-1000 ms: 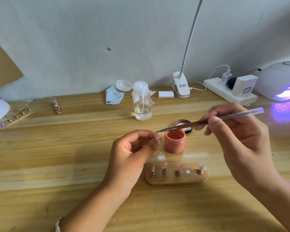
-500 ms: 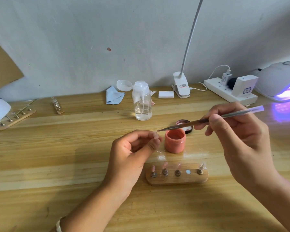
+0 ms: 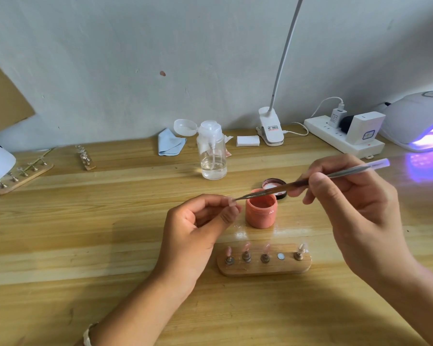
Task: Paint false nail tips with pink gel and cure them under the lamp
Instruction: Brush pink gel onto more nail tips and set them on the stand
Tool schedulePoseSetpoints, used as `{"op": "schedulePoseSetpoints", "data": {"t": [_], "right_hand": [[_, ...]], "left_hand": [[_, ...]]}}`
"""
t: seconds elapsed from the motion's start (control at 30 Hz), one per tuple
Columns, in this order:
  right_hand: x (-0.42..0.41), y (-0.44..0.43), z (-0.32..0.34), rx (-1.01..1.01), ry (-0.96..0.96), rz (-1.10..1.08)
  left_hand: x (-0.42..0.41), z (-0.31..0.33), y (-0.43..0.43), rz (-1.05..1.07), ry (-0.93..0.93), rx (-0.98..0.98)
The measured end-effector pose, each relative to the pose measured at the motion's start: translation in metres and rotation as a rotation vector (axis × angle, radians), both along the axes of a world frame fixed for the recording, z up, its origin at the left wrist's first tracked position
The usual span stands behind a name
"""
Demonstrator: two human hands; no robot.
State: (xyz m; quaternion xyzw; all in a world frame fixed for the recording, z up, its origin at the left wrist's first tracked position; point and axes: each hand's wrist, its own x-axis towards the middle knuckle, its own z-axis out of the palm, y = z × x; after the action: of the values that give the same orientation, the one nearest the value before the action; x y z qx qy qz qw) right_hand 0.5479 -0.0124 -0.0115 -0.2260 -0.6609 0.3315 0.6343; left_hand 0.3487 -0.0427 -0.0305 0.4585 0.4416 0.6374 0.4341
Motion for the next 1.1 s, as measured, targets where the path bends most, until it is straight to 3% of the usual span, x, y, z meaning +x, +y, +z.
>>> {"op": "schedulePoseSetpoints", "data": {"t": [0.87, 1.1], "right_hand": [[0.0012, -0.0008, -0.0014, 0.012, -0.094, -0.06], [0.0023, -0.0009, 0.0021, 0.049, -0.036, -0.084]], "left_hand": [[-0.0036, -0.0056, 0.0025, 0.013, 0.149, 0.063], [-0.004, -0.0063, 0.0023, 0.019, 0.168, 0.055]]}}
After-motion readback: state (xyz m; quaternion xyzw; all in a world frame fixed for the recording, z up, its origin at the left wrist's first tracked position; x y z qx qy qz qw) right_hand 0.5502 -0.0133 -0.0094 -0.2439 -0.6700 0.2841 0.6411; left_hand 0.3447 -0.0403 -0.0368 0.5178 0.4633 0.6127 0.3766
